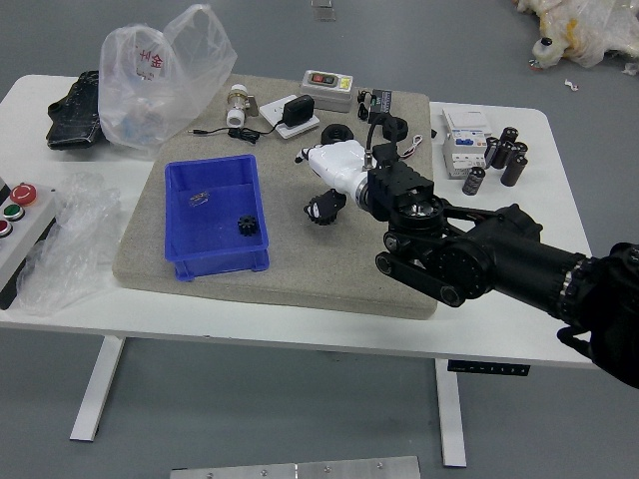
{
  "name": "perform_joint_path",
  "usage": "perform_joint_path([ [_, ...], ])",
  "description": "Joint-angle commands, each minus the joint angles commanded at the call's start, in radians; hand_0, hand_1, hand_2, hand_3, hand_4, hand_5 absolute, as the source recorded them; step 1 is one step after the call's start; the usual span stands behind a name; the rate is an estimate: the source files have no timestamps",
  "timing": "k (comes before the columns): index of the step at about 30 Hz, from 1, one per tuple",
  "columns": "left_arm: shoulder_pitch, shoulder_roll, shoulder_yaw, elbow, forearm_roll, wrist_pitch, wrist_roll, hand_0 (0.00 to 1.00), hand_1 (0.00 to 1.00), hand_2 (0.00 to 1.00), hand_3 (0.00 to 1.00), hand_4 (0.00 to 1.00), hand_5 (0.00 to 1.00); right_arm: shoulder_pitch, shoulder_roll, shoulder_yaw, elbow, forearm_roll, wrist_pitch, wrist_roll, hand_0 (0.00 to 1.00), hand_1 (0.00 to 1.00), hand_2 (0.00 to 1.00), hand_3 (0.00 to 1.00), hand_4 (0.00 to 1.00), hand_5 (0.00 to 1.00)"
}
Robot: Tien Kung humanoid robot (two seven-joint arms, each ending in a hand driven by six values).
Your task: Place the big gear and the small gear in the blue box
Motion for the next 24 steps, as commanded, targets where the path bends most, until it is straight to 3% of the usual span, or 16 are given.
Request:
perform_joint_path([
  [10,-0.002,0.0,-0.006,0.0,0.008,-0.002,0.002,0.661,0.677,0.665,0.765,0.713,0.182,-0.003,0.016,-0.08,-0.049,0.082,0.016,-0.003,0.489,0.784,0.895,0.932,0.968,0.443],
  [11,-0.002,0.0,-0.006,0.0,0.009,-0.002,0.002,0.661,0.677,0.665,0.765,0.714,0.181,-0.004,0.018,-0.079,-0.05,0.083,0.022,-0.004,0.476,0.725,0.806,0.843,0.767,0.235],
  [16,-0.004,0.0,-0.007,0.0,0.013,-0.003,0.002,0.661,0.677,0.665,0.765,0.714,0.181,-0.004,0.021,-0.049,-0.055,0.074,0.052,-0.004,0.476,0.725,0.806,0.843,0.767,0.235],
  [17,-0.005,-0.001,-0.007,0.0,0.013,-0.003,0.002,0.66,0.676,0.665,0.765,0.715,0.182,-0.005,0.021,-0.04,-0.058,0.071,0.059,-0.004,0.434,0.646,0.67,0.683,0.477,0.145],
  [22,-0.007,-0.001,-0.007,0.0,0.016,-0.005,0.003,0.66,0.676,0.665,0.765,0.715,0.182,-0.008,0.021,-0.012,-0.071,0.064,0.085,-0.007,0.434,0.646,0.67,0.683,0.477,0.145],
  [23,-0.007,-0.001,-0.008,0.0,0.017,-0.005,0.004,0.66,0.676,0.665,0.764,0.714,0.182,-0.01,0.021,-0.006,-0.074,0.063,0.092,-0.008,0.407,0.602,0.604,0.629,0.272,0.148],
  [24,-0.007,-0.001,-0.008,0.0,0.018,-0.005,0.004,0.66,0.676,0.665,0.764,0.714,0.182,-0.011,0.021,-0.003,-0.076,0.064,0.097,-0.01,0.407,0.602,0.604,0.629,0.272,0.148],
])
